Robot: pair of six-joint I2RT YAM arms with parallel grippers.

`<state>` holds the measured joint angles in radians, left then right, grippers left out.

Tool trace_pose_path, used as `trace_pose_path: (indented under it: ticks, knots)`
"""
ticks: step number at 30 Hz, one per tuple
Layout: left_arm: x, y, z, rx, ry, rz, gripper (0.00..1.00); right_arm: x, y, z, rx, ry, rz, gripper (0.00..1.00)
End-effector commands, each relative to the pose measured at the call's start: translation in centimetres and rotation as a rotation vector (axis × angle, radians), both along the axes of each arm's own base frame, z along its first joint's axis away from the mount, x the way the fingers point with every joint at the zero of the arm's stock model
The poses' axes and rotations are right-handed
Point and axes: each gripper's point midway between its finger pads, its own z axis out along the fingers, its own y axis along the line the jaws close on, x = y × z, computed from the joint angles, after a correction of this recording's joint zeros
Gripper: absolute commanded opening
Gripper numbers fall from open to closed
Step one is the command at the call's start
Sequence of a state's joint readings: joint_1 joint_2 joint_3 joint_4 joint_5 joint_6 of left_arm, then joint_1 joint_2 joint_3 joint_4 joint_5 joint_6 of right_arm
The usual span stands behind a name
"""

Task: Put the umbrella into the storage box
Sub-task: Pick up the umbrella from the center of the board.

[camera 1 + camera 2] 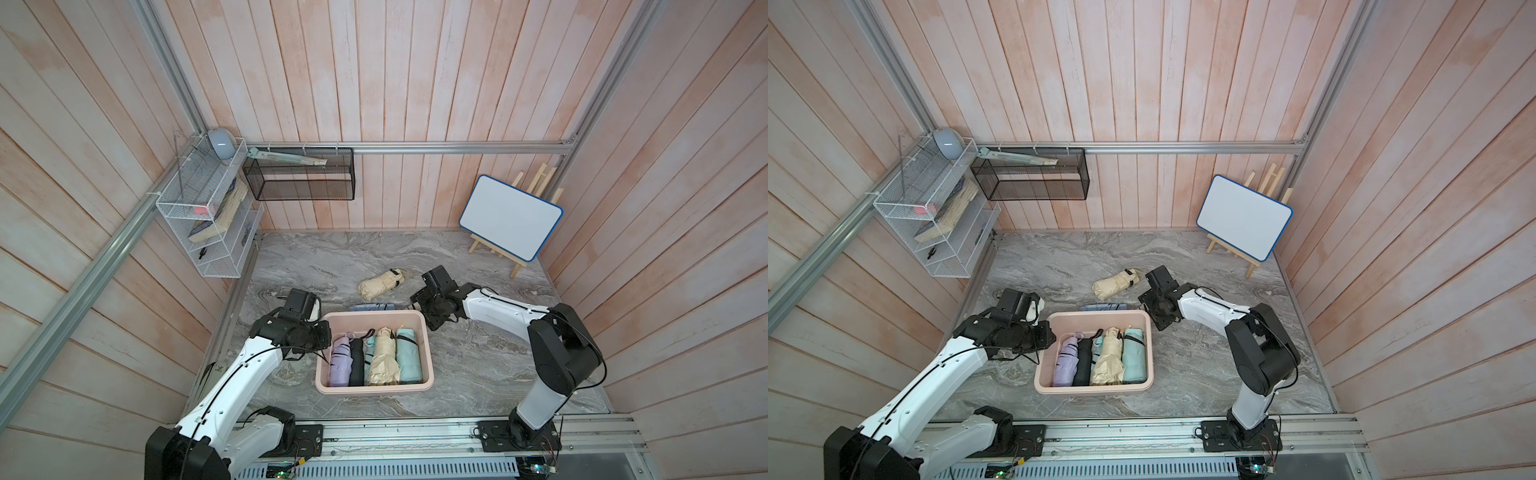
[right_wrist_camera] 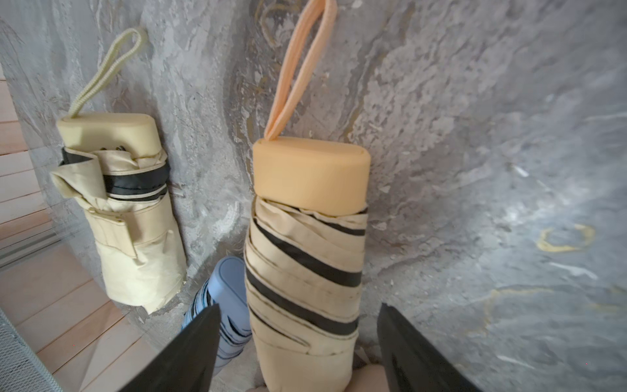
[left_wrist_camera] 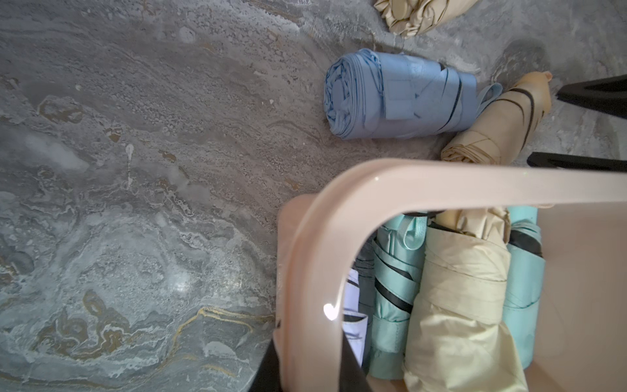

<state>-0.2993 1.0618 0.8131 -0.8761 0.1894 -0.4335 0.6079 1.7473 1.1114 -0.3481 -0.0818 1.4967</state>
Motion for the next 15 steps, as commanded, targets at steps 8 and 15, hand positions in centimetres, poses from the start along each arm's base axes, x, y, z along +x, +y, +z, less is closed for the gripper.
trace_pose_path:
  ticks: [8,15]
  knots:
    - [1.7,0.7,1.5,-0.007,-0.101,0.066,0.00,-0.1,0.1,-2.0,-0.017,0.097,-0.009,0.78]
    - [1.8,0.6,1.7,-0.014,-0.105,0.073,0.00,-0.6,-0.4,-3.5,-0.058,0.187,-0.012,0.74]
